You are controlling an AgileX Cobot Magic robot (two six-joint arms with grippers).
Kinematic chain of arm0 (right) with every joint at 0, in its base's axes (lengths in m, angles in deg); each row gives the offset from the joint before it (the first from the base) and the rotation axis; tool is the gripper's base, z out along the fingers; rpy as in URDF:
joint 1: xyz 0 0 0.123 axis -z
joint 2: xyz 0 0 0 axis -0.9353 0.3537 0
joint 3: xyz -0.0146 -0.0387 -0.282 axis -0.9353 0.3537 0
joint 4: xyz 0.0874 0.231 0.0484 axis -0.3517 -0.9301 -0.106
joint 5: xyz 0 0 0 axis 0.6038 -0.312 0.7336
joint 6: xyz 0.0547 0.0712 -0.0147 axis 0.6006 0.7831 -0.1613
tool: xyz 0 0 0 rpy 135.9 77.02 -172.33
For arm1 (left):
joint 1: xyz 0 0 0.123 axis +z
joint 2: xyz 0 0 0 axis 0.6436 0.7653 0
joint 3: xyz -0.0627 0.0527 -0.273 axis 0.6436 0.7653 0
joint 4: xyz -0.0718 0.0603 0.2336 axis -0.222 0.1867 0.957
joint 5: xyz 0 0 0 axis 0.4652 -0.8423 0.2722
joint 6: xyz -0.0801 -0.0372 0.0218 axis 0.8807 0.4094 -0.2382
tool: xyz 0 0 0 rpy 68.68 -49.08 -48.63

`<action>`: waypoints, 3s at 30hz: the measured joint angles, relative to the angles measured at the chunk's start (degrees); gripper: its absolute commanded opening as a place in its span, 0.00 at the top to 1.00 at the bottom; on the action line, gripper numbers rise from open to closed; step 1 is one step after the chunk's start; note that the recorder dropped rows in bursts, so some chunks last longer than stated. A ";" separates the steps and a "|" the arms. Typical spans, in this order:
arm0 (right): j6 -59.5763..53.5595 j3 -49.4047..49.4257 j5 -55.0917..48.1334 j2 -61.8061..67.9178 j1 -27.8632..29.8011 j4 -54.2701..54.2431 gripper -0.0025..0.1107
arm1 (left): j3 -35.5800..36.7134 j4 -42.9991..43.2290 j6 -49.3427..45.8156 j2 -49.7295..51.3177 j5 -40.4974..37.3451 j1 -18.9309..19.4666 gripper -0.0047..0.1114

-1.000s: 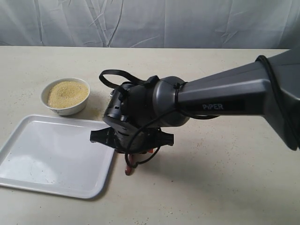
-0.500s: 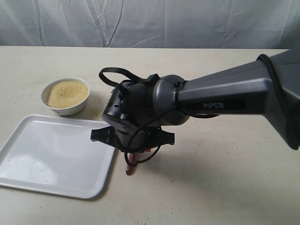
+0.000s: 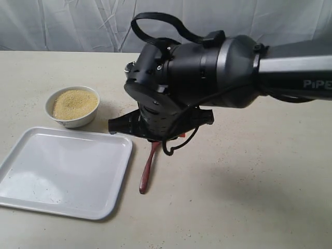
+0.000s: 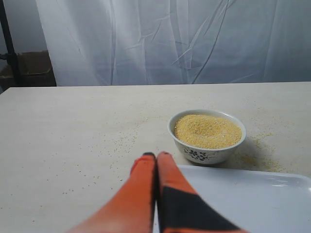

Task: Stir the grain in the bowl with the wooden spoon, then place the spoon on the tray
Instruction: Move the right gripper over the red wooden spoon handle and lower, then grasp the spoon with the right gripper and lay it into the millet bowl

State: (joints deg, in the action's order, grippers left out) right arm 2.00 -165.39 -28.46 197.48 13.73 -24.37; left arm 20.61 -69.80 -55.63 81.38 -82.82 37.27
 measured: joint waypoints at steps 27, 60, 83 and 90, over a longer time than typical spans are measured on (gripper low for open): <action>9.91 0.00 9.93 11.10 -0.14 -3.44 0.98 | 0.00 0.00 0.00 0.00 0.00 0.00 0.96; -102.35 -46.32 3.55 30.22 3.98 -3.45 0.98 | 0.00 0.00 0.00 0.00 0.00 -0.09 0.96; -101.57 -46.32 7.07 33.21 3.98 4.98 0.48 | 0.00 0.00 0.00 0.00 0.00 -0.09 0.96; -93.17 -46.32 -1.58 25.22 2.10 5.80 0.53 | 0.00 0.00 0.00 0.00 0.00 -0.09 0.96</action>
State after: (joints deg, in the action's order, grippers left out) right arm -91.17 -211.71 -30.04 222.70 15.84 -18.57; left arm 20.61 -69.80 -55.63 81.38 -82.82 37.18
